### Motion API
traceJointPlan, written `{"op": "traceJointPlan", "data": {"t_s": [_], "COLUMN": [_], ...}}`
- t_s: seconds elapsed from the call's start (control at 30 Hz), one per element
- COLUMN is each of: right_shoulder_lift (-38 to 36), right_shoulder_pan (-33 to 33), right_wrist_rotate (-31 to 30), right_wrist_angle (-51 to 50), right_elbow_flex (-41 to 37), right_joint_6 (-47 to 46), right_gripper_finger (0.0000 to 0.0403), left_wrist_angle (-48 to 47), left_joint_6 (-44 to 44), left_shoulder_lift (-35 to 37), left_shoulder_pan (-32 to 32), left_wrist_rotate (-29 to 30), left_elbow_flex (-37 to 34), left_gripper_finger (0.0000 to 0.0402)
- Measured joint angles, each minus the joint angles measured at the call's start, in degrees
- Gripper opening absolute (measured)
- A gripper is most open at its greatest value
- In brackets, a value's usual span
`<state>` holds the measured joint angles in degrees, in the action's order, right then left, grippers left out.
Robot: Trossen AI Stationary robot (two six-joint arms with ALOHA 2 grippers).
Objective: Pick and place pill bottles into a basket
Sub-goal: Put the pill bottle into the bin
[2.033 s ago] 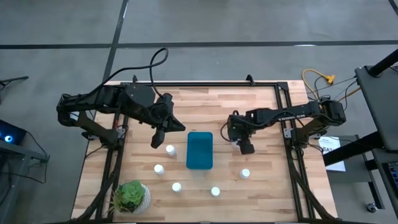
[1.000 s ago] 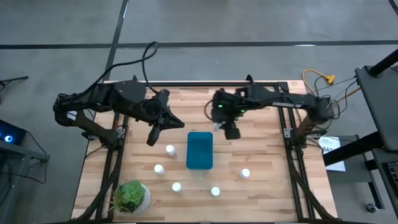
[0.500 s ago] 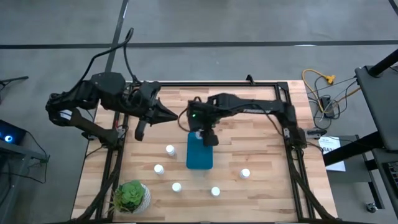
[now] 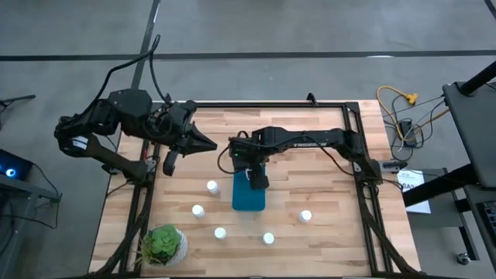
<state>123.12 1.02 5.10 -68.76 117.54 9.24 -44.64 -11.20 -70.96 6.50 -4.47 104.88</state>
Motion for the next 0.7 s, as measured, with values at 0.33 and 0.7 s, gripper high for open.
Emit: {"op": "traceJointPlan", "data": {"t_s": [0.33,0.7], "right_shoulder_lift": [-0.51,-5.72], "right_shoulder_pan": [0.13,0.52], "right_wrist_rotate": [1.3,1.33], "right_wrist_angle": [6.12,12.78], "right_elbow_flex": [-6.51,-16.14], "right_joint_6": [0.84,-0.24], "right_gripper_finger": [0.0146,0.0146], "left_wrist_angle": [0.02,0.3], "left_joint_6": [0.04,1.12], "left_shoulder_lift": [-0.5,-0.98], "left_shoulder_pan": [0.0,0.0], "left_wrist_rotate": [0.33,0.39], "left_elbow_flex": [-0.09,-0.09], "left_gripper_finger": [0.0,0.0]}}
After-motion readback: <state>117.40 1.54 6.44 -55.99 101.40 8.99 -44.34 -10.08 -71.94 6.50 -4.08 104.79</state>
